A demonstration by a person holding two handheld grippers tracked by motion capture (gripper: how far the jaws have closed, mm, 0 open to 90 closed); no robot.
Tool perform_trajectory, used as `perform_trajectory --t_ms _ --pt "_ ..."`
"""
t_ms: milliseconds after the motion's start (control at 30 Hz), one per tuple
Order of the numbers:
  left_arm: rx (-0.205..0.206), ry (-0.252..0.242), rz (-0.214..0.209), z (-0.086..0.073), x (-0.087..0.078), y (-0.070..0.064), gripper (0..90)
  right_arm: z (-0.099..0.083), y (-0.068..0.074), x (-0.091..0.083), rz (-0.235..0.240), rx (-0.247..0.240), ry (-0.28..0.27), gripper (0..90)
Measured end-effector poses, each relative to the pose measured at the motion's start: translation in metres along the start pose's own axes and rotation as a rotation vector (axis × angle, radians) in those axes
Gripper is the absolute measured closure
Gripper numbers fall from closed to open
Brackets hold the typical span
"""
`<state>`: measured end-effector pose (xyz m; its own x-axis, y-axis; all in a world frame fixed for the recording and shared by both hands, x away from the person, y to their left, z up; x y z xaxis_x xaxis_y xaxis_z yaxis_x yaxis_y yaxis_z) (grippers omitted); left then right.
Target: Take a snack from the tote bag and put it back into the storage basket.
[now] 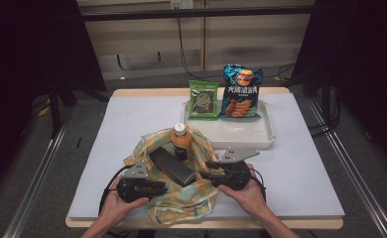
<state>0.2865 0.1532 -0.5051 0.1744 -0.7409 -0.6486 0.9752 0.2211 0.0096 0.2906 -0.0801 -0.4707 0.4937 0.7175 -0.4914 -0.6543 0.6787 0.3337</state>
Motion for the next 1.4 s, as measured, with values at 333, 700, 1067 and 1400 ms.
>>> perform_trajectory --t_ms 333,700,1067,1400 --pt "-0.026 -0.034 0.004 0.002 -0.006 -0.003 71.3 0.007 0.02 0.022 0.065 -0.008 0.047 42.7" --pt "-0.04 -0.052 0.003 0.002 -0.008 -0.002 65.7 0.007 0.031 0.062 0.058 -0.029 0.114 32.5" --pt "-0.056 -0.055 -0.004 0.001 -0.007 -0.001 63.6 -0.006 0.026 0.086 -0.014 -0.062 0.176 32.7" --pt "-0.047 -0.056 -0.002 0.001 -0.009 0.002 60.8 -0.004 0.015 0.084 -0.059 -0.047 0.188 43.1"
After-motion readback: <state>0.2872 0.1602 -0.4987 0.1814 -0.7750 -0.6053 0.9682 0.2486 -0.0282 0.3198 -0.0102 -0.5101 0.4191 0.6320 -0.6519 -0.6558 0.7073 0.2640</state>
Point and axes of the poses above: each handheld gripper's, and its own axes: x roughly forward along the jaws, z roughly out of its top, y roughly to its left, the point moved 6 cm from there along x, roughly forward along the jaws, and after that the axes turned 14 degrees about x, right-handed, at the moved point
